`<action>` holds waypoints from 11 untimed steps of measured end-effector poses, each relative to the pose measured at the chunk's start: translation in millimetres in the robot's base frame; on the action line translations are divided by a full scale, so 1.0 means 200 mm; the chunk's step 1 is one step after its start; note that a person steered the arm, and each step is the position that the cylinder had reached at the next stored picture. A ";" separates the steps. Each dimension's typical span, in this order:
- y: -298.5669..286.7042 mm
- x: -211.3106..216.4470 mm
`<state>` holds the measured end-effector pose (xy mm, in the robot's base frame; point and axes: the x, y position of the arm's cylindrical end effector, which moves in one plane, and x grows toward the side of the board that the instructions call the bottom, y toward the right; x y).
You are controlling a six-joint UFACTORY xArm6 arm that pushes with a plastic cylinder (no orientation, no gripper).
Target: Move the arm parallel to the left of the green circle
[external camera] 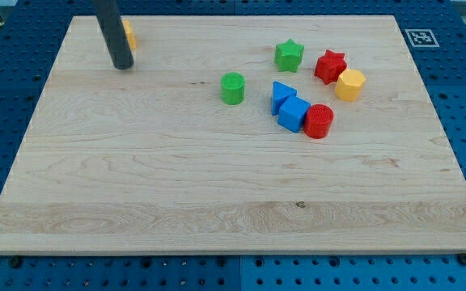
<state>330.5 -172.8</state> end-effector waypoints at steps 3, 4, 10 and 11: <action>0.02 0.07; 0.02 0.08; 0.05 0.22; 0.06 0.27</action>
